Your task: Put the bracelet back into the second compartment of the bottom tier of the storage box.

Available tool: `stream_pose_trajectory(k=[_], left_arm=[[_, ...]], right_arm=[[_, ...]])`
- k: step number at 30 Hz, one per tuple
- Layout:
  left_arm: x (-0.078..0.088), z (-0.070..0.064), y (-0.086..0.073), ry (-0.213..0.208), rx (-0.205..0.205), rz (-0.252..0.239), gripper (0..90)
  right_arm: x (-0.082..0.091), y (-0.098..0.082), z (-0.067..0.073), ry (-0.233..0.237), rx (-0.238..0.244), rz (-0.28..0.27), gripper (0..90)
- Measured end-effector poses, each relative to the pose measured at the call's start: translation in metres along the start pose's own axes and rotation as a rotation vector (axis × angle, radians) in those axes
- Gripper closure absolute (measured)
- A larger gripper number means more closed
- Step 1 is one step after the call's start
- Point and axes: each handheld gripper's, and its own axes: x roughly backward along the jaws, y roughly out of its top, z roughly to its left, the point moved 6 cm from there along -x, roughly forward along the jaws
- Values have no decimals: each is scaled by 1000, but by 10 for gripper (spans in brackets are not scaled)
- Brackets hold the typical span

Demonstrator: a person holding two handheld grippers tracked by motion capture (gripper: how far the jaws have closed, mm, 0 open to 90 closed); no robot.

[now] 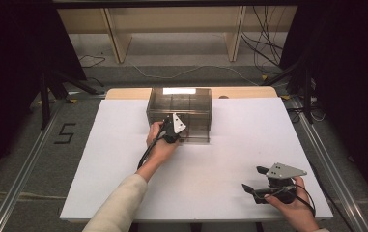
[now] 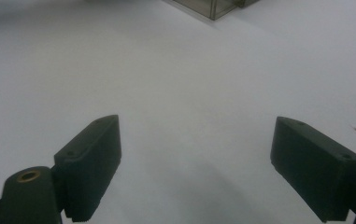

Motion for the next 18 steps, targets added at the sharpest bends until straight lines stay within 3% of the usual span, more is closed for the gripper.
stream_pose_trajectory(k=[2,7,12,18], left_arm=[[3,1,1,21,-4,0,786],[9,2,3,21,8,-7,738],[17,3,3,15,68,2,659],[26,5,4,-8,133,-23,566]], right_arm=[[0,0,0,0,1,0,170],[0,0,0,0,-2,0,170],[0,0,0,0,-2,0,170],[0,0,0,0,-2,0,170]])
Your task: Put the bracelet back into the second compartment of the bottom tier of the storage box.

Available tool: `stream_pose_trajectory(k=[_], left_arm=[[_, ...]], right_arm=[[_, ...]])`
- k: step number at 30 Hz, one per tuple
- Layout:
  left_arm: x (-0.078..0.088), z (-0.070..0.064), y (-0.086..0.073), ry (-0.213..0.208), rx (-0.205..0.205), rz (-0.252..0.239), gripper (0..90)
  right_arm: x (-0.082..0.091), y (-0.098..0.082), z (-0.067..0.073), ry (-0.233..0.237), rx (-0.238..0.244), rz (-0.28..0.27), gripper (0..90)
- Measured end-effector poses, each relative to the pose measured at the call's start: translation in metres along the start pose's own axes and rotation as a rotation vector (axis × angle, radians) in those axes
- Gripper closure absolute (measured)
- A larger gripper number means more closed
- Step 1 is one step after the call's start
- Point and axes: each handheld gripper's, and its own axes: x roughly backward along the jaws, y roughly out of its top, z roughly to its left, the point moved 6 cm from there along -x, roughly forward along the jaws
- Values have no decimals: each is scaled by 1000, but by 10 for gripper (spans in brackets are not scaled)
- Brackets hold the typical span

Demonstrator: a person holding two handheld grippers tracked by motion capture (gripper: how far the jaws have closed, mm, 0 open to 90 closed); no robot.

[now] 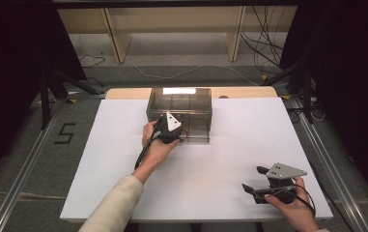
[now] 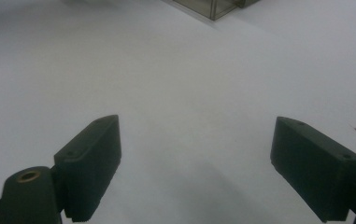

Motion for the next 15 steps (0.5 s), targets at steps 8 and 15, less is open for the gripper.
stream_pose_trajectory(k=[8,15], left_arm=[[9,-6,3,-50,63,0,431],[40,-15,-2,-140,107,-18,303]], right_arm=[[0,0,0,-1,-3,-1,169],[0,0,-1,1,-2,-4,169]])
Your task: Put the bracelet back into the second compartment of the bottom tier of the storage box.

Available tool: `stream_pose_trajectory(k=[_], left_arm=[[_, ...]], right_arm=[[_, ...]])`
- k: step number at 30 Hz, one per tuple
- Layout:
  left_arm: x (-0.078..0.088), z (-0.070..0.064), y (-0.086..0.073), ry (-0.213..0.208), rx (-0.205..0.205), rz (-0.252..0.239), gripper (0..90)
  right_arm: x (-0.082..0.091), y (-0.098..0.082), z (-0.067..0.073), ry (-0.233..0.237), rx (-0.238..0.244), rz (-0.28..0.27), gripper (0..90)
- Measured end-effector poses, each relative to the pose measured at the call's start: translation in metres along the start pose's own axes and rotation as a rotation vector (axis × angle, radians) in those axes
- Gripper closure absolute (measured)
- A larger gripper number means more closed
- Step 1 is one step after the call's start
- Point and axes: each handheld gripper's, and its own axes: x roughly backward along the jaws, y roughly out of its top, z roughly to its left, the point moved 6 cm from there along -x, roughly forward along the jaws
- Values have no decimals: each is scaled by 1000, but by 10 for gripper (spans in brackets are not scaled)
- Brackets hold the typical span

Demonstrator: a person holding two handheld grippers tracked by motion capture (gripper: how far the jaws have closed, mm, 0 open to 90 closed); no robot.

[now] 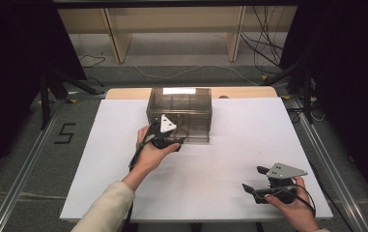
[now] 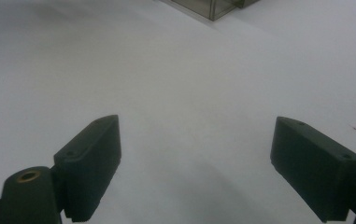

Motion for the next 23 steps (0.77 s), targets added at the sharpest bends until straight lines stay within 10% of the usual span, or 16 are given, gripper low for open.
stream_pose_trajectory(k=[11,23], left_arm=[[56,-15,-34,-108,0,-57,201],[108,-8,-90,-77,66,-60,193]], right_arm=[[0,0,1,-1,4,3,169],[0,0,1,-2,9,8,168]])
